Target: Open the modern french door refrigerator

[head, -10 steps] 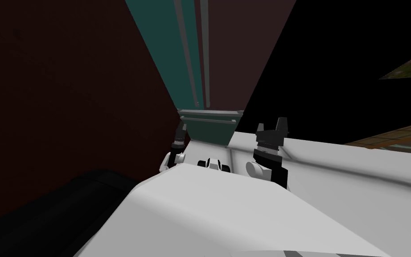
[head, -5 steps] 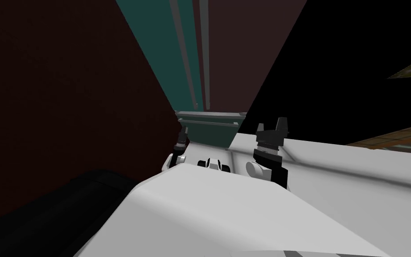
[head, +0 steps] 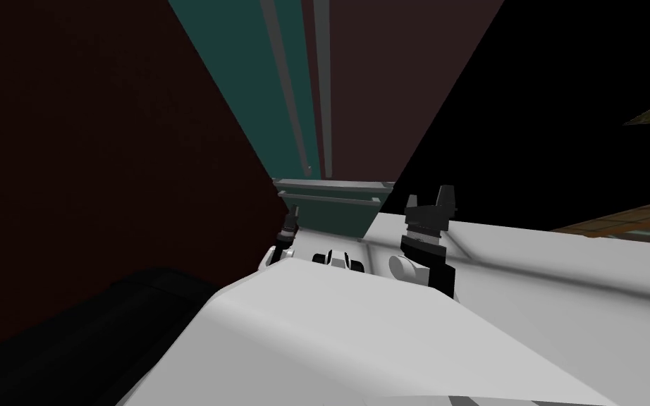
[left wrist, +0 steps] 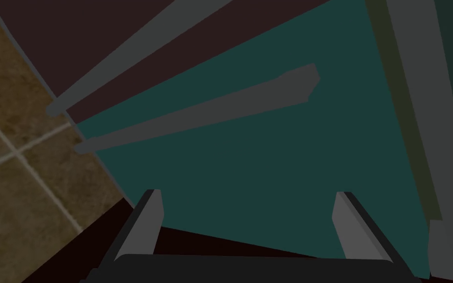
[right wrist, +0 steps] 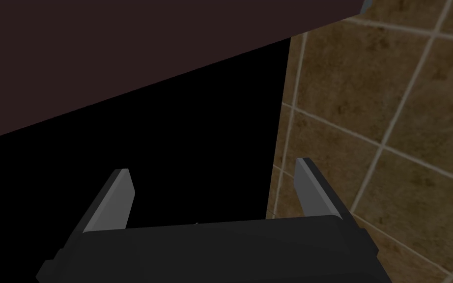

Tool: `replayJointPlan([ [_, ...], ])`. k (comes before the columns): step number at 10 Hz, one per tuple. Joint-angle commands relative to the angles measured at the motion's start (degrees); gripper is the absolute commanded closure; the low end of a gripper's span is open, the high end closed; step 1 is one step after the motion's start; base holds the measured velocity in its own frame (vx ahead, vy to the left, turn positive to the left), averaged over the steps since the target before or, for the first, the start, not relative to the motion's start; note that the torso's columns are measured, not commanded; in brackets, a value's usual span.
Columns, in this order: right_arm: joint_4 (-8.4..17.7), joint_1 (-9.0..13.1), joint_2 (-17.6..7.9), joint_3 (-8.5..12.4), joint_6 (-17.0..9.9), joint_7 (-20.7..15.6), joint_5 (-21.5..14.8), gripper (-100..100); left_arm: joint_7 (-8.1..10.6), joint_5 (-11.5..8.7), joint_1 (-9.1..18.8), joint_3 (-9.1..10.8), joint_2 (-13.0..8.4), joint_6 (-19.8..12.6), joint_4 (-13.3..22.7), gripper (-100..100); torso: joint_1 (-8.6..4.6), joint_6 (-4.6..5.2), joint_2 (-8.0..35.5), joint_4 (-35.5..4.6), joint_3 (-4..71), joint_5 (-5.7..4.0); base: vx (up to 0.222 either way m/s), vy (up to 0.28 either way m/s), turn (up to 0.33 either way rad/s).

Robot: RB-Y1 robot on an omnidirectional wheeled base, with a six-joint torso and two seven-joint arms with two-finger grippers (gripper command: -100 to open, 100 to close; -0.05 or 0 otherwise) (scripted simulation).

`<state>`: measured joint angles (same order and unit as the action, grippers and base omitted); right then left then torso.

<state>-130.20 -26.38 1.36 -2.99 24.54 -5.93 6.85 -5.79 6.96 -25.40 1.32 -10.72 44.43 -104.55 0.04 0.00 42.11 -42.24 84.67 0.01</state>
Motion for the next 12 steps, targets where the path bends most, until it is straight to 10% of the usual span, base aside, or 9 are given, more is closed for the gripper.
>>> replayJointPlan([
  [1,0.0,0.0,0.0,0.0,0.0,0.0,0.0,0,-0.69,0.2,0.2,-0.23,-0.1,2.3,3.9,-100,0.02,-0.01,0.1,0.0,-0.1,0.01,0.104,0.053,-0.027],
  [12,0.0,0.0,0.0,0.0,0.0,0.0,0.0,0,-3.69,1.2,1.2,-1.15,0.9,13.3,20.2,-100,-0.12,0.0,0.3,-0.1,-0.2,-0.03,0.125,0.045,-0.028],
])
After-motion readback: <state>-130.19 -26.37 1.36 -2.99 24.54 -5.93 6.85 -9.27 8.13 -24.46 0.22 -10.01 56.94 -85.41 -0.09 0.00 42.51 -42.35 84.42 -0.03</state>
